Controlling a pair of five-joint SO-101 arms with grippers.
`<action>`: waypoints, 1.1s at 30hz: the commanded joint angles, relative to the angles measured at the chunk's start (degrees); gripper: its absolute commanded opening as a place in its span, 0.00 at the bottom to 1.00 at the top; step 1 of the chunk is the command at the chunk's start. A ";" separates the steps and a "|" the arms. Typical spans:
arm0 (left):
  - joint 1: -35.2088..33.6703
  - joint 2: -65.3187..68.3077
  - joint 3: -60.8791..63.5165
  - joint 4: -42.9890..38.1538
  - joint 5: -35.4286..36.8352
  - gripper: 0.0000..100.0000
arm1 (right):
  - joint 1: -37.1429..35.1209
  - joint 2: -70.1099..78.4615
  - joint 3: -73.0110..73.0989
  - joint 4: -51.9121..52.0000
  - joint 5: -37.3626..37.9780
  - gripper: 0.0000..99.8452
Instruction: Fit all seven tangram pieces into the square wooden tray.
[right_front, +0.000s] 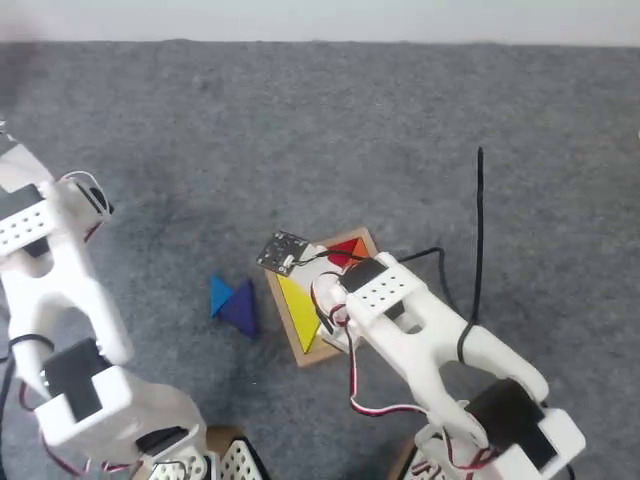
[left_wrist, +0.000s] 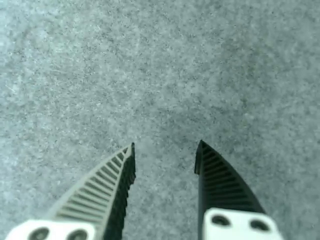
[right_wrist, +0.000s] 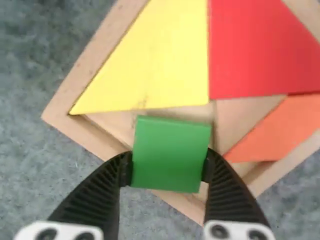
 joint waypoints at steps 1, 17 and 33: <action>0.18 -1.14 -0.48 0.44 -0.44 0.20 | 0.92 2.86 -3.87 -1.45 2.55 0.27; 0.26 -1.23 -0.40 0.44 -0.44 0.20 | 2.15 -2.86 -12.57 7.60 2.64 0.51; 0.35 -1.23 -0.57 1.58 -1.49 0.20 | 16.84 0.48 -12.48 6.64 5.89 0.51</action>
